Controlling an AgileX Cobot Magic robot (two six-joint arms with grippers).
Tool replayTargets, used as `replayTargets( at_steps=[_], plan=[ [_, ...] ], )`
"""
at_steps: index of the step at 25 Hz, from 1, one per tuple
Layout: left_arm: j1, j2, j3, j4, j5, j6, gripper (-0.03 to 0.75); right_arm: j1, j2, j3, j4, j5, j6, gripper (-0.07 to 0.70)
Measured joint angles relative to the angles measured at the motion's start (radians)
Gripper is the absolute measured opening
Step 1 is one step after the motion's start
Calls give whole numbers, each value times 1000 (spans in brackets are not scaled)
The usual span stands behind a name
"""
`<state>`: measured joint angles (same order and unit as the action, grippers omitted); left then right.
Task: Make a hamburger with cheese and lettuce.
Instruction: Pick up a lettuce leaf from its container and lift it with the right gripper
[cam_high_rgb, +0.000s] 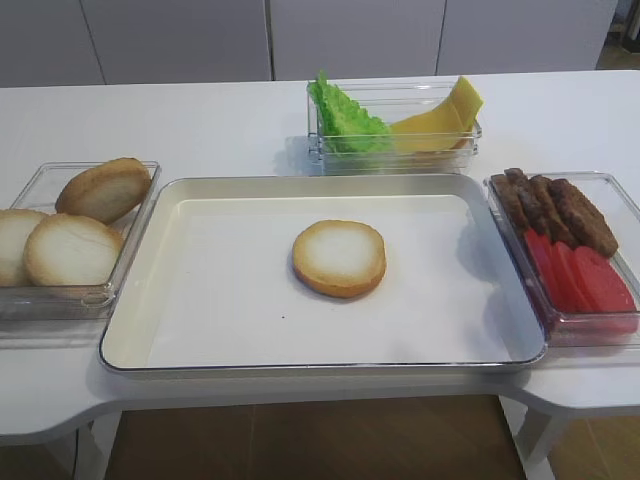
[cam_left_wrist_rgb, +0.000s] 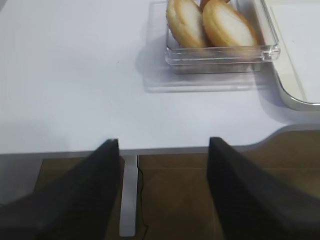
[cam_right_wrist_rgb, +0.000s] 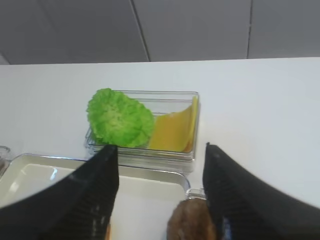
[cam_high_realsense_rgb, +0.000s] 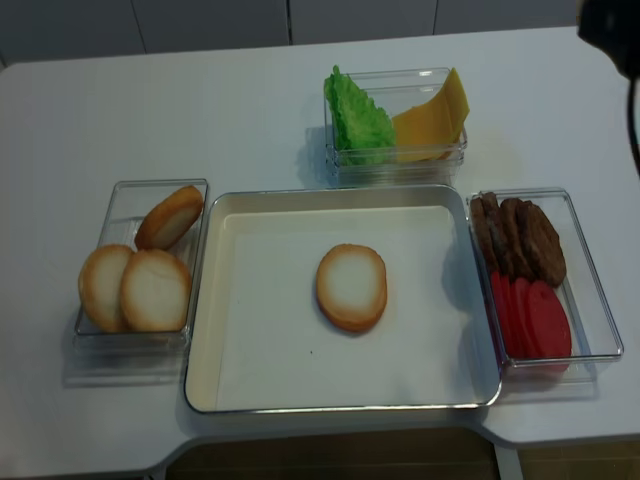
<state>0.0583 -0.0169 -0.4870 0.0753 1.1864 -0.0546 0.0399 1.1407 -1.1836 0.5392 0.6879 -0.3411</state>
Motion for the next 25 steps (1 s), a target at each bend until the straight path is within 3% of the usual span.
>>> replayTargets(
  at_steps=[6, 10, 16, 25],
  plan=[
    [0, 0, 0, 0, 0, 0, 416, 172, 196, -151, 0, -21, 9, 425],
    [0, 0, 0, 0, 0, 0, 416, 236, 333, -257, 0, -33, 43, 425],
    [0, 0, 0, 0, 0, 0, 416, 261, 504, -387, 12, -50, 49, 425],
    [0, 0, 0, 0, 0, 0, 416, 261, 683, -493, 55, -58, 49, 425]
  ],
)
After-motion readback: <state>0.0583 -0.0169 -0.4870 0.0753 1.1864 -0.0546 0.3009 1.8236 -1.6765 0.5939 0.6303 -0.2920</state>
